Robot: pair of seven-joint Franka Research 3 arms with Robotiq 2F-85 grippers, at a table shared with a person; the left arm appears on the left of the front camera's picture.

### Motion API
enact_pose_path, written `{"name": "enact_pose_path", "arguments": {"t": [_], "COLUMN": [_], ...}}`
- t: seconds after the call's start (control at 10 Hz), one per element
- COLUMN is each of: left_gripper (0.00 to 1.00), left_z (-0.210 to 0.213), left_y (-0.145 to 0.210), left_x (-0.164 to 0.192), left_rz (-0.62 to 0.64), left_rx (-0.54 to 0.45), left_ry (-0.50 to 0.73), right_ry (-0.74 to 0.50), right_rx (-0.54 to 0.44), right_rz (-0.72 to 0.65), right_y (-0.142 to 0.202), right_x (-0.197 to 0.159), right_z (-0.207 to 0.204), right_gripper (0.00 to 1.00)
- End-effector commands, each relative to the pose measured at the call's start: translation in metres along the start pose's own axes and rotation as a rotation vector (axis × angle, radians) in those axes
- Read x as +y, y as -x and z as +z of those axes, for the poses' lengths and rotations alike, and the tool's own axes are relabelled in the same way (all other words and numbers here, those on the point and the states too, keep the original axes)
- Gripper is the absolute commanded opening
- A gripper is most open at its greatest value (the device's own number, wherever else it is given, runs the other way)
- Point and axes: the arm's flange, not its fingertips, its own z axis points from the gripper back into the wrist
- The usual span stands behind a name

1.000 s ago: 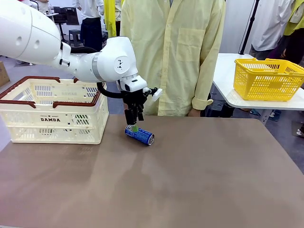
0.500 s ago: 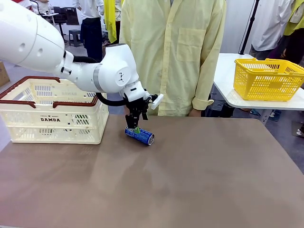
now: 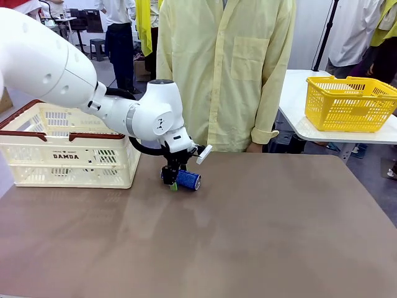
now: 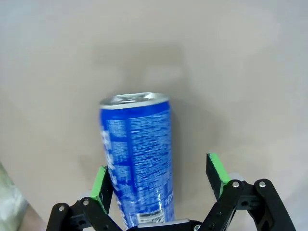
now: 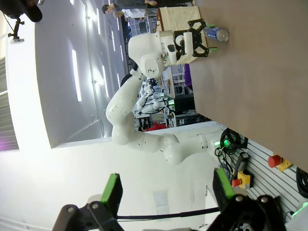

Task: Place the drinks into the Shopping basket.
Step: Pick up one drink and place it into the Shopping basket.

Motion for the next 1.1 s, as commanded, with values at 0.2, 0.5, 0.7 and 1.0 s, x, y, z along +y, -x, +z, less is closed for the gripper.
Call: {"name": "enact_pose_path", "arguments": {"t": [0.2, 0.5, 0.7, 1.0], "left_gripper": [1.0, 0.48, 0.0, 0.0], "left_z": [-0.015, -0.015, -0.012, 0.012], "left_y": [-0.001, -0.001, -0.002, -0.005], "left_x": [0.006, 0.006, 0.006, 0.004], "left_rz": [0.039, 0.058, 0.065, 0.092], "left_rx": [0.025, 0.025, 0.028, -0.03], "left_ry": [0.006, 0.017, 0.009, -0.026], "right_ry": [0.0, 0.0, 0.0, 0.0], "right_rx": [0.004, 0.004, 0.004, 0.004], "right_rz": [-0.008, -0.008, -0.008, -0.008], "right_y": [0.003, 0.003, 0.003, 0.003], "right_x": [0.003, 0.003, 0.003, 0.003], "right_z": [0.0, 0.0, 0.0, 0.0], "right_gripper": [1.0, 1.0, 1.0, 1.0]}}
